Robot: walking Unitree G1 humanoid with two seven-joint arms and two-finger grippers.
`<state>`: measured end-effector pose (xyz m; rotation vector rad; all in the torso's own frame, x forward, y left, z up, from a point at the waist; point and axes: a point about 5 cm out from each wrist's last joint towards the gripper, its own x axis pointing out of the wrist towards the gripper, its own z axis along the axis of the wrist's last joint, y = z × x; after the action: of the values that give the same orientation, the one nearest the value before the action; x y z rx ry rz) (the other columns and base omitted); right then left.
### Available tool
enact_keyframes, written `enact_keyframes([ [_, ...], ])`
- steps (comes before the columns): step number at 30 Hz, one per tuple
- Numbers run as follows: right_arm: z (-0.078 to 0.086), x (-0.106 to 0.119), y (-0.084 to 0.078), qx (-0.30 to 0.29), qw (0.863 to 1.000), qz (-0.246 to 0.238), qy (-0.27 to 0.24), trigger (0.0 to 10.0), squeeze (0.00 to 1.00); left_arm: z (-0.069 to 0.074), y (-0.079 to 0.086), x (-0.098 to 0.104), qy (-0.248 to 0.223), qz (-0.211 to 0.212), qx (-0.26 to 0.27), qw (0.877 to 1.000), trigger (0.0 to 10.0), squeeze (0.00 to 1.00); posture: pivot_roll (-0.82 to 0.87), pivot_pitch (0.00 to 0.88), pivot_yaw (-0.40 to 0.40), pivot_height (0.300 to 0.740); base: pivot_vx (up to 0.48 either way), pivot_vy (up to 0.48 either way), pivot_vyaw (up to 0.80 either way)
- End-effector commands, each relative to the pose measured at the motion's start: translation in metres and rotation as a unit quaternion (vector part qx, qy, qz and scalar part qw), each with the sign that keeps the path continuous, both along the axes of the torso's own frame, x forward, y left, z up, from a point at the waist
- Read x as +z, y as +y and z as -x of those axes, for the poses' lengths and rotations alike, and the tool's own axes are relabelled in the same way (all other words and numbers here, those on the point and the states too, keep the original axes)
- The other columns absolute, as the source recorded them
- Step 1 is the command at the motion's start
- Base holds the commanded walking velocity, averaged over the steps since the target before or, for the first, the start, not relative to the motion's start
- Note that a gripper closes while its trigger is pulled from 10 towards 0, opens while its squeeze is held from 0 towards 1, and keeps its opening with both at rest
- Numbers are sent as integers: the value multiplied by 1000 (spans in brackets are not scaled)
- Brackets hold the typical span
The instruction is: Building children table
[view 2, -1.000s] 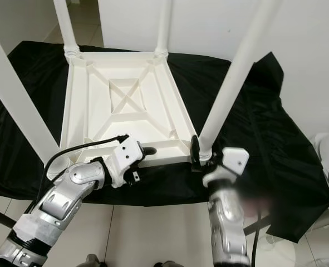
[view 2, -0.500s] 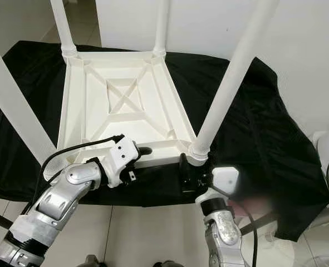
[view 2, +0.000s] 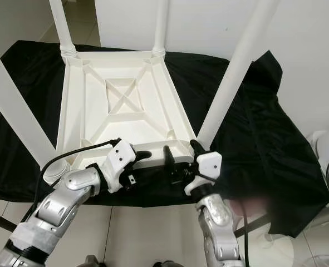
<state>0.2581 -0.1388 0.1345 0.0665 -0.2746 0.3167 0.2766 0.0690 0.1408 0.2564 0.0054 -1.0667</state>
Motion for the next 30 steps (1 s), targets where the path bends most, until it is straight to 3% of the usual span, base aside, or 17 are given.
enact_keyframes([
  [1,-4,-3,-9,-16,1000,0,11,10000,0,5,1,-3,8,-8,-2,1000,10000,0,-8,94,-76,740,0,0,0],
  [8,-11,-6,-27,-56,998,9,18,10000,0,18,9,2,41,7,-32,999,10000,0,0,97,-75,740,0,0,0],
  [12,-14,-9,-42,-96,995,7,26,10000,0,27,19,4,36,3,-40,999,10000,0,7,100,-68,740,0,0,0],
  [19,-16,-11,-52,-121,992,3,30,10000,0,39,33,8,35,17,-41,998,10000,0,21,104,-65,740,0,0,0],
  [22,-18,-13,-54,-129,991,0,33,10000,0,52,47,11,39,17,-54,998,10000,0,29,106,-68,740,0,0,0],
  [26,-20,-14,-55,-132,991,1,34,10000,0,55,55,12,44,14,-54,997,10000,0,36,106,-68,740,0,0,0],
  [30,-25,-14,-57,-142,989,0,35,10000,0,68,78,13,82,29,-59,994,10000,0,43,105,-70,740,0,0,0],
])
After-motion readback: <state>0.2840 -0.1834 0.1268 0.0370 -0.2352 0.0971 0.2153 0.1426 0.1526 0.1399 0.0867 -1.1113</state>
